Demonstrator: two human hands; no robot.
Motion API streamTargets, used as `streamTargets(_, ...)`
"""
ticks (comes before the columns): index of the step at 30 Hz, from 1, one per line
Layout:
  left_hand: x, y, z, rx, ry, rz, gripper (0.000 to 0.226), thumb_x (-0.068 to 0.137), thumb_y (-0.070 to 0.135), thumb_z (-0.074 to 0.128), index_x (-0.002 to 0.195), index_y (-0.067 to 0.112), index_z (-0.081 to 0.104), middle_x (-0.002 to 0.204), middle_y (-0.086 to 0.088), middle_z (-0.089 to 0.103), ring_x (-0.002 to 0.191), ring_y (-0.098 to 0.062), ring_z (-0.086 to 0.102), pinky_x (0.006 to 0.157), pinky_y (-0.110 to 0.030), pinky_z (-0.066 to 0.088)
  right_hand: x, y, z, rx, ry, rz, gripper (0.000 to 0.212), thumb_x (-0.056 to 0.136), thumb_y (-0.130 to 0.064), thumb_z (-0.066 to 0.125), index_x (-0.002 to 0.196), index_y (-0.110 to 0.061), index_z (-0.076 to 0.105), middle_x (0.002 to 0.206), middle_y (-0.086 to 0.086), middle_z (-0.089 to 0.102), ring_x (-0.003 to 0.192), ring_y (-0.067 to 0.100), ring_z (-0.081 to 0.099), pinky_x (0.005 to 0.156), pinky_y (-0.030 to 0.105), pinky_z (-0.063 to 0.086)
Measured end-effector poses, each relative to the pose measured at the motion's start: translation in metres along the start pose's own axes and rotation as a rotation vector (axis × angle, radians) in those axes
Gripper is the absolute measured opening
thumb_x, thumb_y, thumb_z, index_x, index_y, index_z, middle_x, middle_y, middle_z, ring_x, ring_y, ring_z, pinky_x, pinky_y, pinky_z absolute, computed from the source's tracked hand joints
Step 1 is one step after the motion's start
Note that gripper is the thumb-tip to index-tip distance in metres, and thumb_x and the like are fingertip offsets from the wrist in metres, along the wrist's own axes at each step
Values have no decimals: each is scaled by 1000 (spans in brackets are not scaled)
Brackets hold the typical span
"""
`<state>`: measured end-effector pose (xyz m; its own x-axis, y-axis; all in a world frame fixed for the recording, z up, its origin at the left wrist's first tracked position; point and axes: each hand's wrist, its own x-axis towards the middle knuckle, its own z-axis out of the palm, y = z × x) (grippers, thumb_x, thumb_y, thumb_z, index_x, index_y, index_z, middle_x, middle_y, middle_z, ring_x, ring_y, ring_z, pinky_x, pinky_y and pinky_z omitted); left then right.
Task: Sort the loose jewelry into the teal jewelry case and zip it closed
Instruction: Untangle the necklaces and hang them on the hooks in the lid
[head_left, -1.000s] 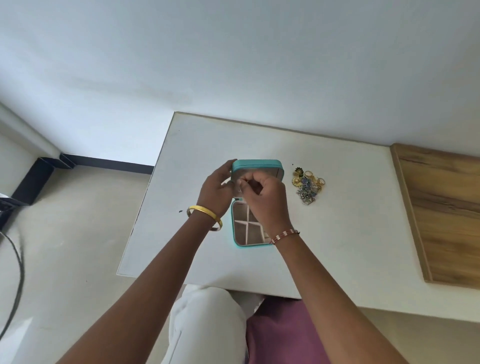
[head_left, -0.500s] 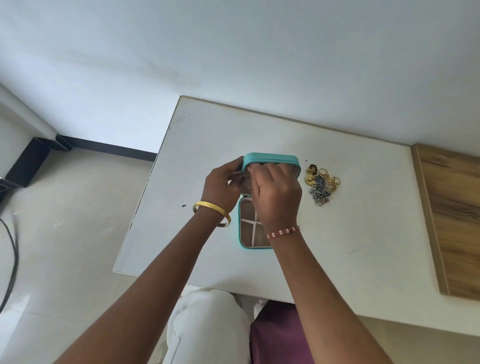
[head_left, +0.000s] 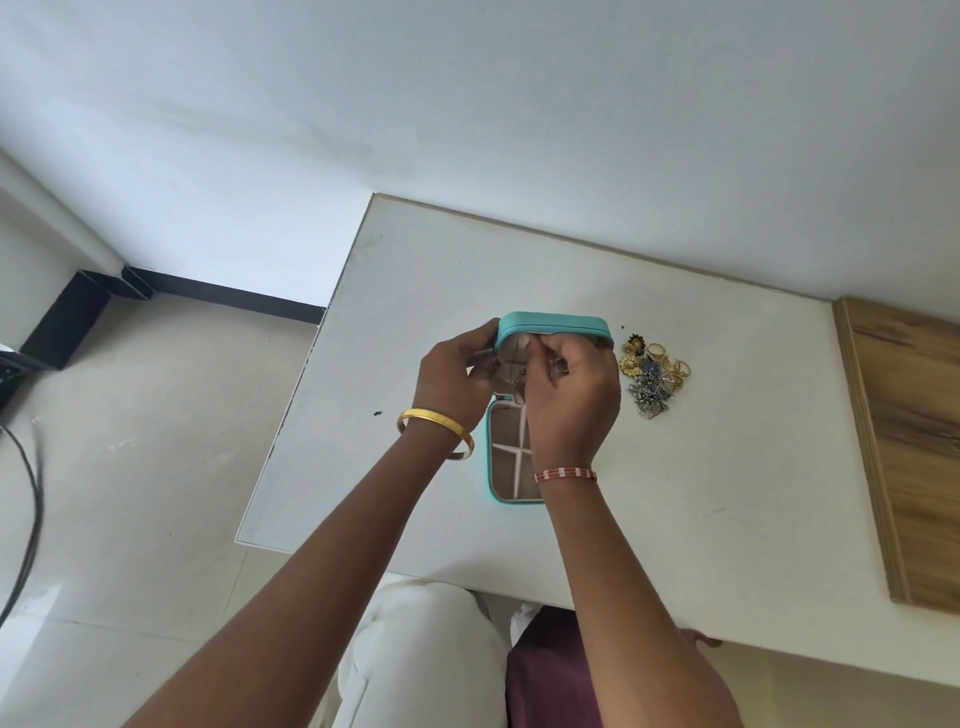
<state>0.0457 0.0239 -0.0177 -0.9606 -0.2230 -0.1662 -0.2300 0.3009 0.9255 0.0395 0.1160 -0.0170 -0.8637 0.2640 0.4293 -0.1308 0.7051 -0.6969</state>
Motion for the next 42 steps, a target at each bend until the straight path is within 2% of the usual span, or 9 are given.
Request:
streamTargets(5,0,-2,0,18,0,8,42,86,-4,51,126,9,54,122,-7,62,108,-15,57,85,-7,35,0,0,1,102,-38,191,12,77,-17,72,79,-4,71,78,12,70,76,35,61,66,44,52)
streamTargets(17,0,-5,1,5,9,13,42,86,-5,50,125,9,54,122,-7,62,110,-17,57,85,-6,35,-8,11,-7,-2,-160,133,18,82,-22,68,90,-7,73,81,16,70,79,33,61,67,38,52)
streamTargets(22,0,-5,0,-2,0,19,44,86,-6,48,127,11,53,123,-6,61,110,-17,57,87,-9,37,-11,16,-15,131,-91,228,19,86,-16,63,97,-3,71,83,15,71,81,30,65,73,41,54)
streamTargets(25,0,-6,-1,-3,-19,19,44,87,-5,49,128,11,52,124,-5,60,110,-15,57,86,-8,37,-8,18,-22,154,-81,218,17,86,-11,62,97,0,70,86,15,71,81,27,66,75,34,54)
streamTargets(28,-2,-6,-1,-4,-40,21,46,87,-4,50,130,13,50,120,-1,61,106,-11,57,85,-7,38,-9,21,-27,178,-81,220,15,85,-7,62,95,2,70,86,15,71,75,16,63,71,9,47)
streamTargets(30,-5,-4,-2,-22,-57,27,49,86,-5,50,130,16,50,114,5,60,104,-8,56,86,-9,40,-11,22,-31,184,-87,232,14,85,-6,62,93,1,70,86,12,71,71,8,59,67,-1,41)
streamTargets(34,-11,-1,-4,-30,-77,18,48,86,2,53,131,18,49,124,-3,61,117,-15,56,98,-28,46,-16,24,-39,212,-96,250,13,85,-6,62,92,-1,71,85,8,71,69,1,58,66,-2,42)
streamTargets(38,-23,3,-4,-50,39,-38,46,88,1,51,132,14,46,131,-7,55,118,-19,55,89,-12,40,-20,25,-49,203,-117,245,13,85,-8,62,91,-2,71,84,6,71,68,-1,57,64,-3,39)
streamTargets(42,-41,10,-1,-78,215,-41,39,88,1,48,125,13,52,122,-8,60,97,-13,59,82,-10,40,-23,28,-62,208,-139,249,12,85,-8,62,89,-2,71,80,4,69,67,6,58,63,0,41)
